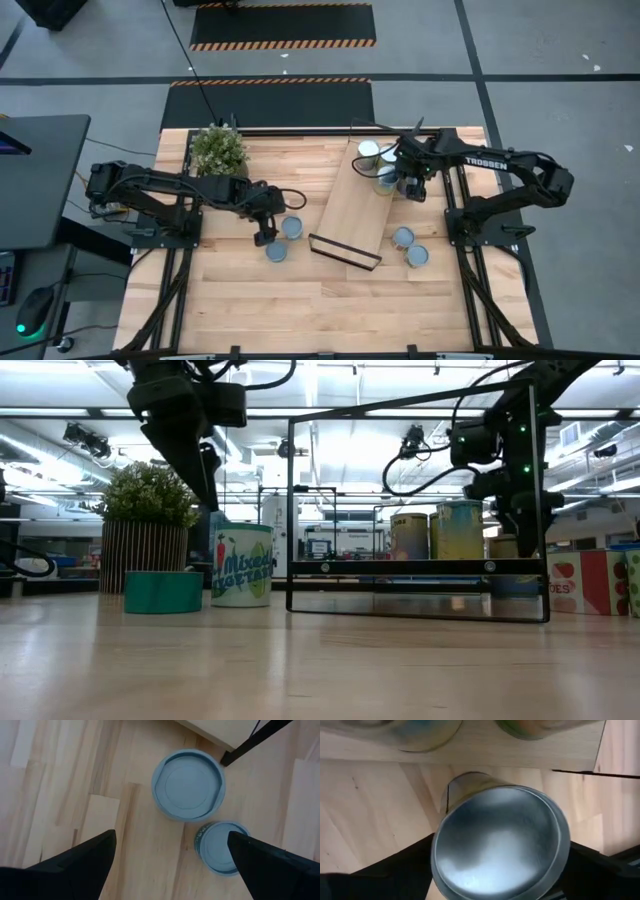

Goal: Pick and place cans onto a shelf
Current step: Put the canned peas on the shelf

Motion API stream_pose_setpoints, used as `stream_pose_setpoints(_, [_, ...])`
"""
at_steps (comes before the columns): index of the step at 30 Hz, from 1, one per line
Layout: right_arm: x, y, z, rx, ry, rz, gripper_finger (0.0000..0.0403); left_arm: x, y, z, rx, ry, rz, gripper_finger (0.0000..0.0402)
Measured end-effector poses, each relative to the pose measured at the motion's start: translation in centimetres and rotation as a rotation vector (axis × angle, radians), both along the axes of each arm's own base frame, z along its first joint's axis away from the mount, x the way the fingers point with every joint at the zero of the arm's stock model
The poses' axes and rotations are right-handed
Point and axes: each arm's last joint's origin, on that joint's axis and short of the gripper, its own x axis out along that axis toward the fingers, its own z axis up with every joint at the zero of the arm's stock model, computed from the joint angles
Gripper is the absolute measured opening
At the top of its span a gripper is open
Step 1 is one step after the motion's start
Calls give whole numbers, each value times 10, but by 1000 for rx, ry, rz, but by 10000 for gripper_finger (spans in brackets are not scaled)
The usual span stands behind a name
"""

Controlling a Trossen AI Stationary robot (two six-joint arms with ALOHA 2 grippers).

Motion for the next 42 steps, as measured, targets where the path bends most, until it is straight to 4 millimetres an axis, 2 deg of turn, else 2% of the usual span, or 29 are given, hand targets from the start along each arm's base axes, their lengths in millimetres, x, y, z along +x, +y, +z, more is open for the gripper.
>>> stream_pose_setpoints(5, [-1,2,-3,27,-16,-18,325,1,0,0,0,-11,0,388])
stream_pose_setpoints(8, [-3,3,1,48,10,-58,318,1,0,0,0,-11,0,388])
stream_pose_setpoints(14, [-3,3,22,68,37,-121,320,2,1,1,0,-26,3,388])
stream_pose_setpoints(19, [-5,3,45,61,81,-168,320,2,1,1,0,-29,3,388])
stream_pose_setpoints(24, [-4,-2,73,-60,91,-219,320,3,1,1,0,-29,2,388])
stream_pose_setpoints(31, [1,-2,121,-119,-23,-274,320,3,1,1,0,-30,3,388])
stream_pose_setpoints(37, [4,7,160,-187,-109,-238,320,3,1,1,0,-29,3,388])
stream_pose_setpoints(42, [11,14,186,-219,-249,-163,321,3,1,1,0,-29,2,388])
